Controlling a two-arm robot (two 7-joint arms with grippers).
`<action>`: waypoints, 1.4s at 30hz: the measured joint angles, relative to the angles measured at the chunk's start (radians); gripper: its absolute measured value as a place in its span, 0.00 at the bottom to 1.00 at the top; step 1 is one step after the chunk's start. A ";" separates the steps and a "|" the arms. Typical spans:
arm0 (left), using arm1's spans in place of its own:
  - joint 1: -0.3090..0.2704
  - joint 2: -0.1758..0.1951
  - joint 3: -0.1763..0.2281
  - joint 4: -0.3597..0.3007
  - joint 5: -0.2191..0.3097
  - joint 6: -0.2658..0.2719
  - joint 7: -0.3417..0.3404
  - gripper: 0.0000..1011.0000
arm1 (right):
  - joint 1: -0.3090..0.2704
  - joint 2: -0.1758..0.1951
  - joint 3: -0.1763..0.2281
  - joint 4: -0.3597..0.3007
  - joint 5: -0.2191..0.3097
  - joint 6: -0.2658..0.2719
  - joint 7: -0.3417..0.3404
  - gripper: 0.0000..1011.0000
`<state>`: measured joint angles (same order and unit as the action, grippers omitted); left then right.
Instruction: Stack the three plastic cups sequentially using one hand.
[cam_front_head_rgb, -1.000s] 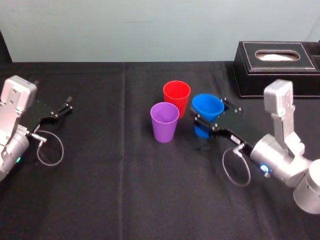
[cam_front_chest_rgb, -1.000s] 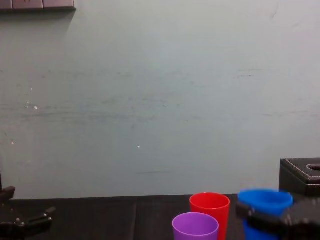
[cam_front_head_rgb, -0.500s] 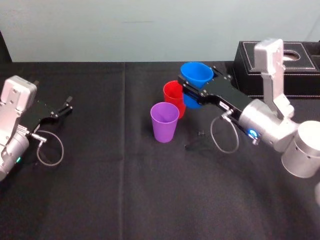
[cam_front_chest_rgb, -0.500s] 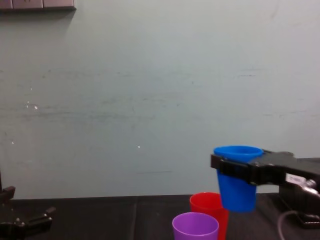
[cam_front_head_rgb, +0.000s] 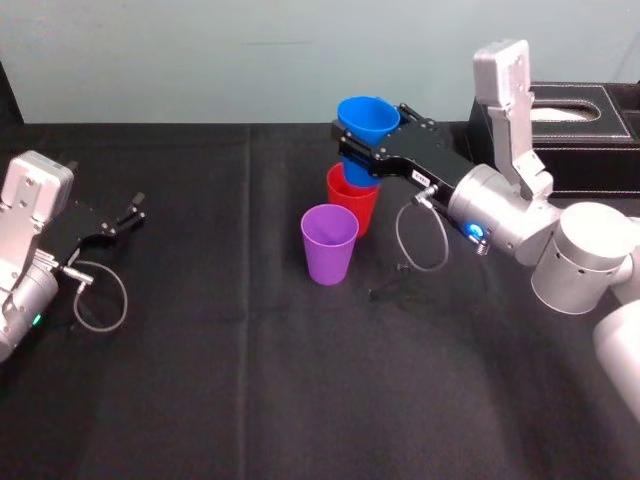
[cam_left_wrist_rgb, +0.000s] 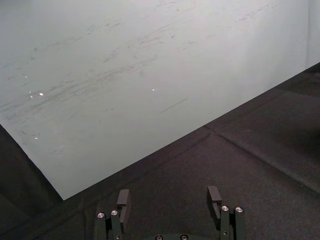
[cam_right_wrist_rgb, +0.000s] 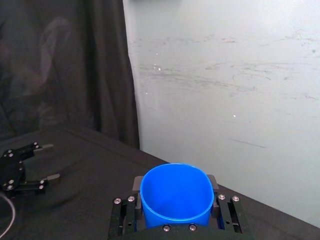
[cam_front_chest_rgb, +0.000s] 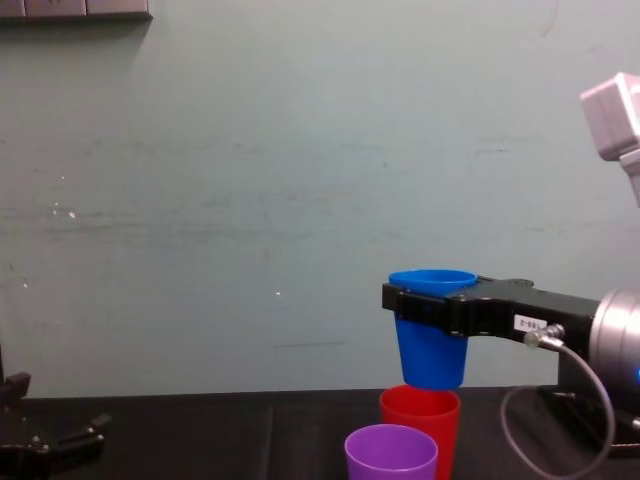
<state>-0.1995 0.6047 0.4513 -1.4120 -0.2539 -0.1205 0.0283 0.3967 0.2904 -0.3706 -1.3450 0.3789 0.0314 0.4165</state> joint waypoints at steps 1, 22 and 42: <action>0.000 0.000 0.000 0.000 0.000 0.000 0.000 0.99 | 0.005 -0.002 -0.002 0.009 0.000 -0.002 0.001 0.73; 0.000 0.000 0.000 0.000 0.000 0.000 0.000 0.99 | 0.074 -0.042 -0.030 0.150 -0.007 -0.060 0.034 0.73; 0.000 0.000 0.000 0.000 0.000 0.000 0.000 0.99 | 0.075 -0.047 -0.028 0.192 -0.013 -0.087 0.046 0.73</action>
<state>-0.1996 0.6047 0.4514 -1.4120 -0.2539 -0.1206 0.0283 0.4716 0.2436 -0.3981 -1.1526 0.3662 -0.0552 0.4624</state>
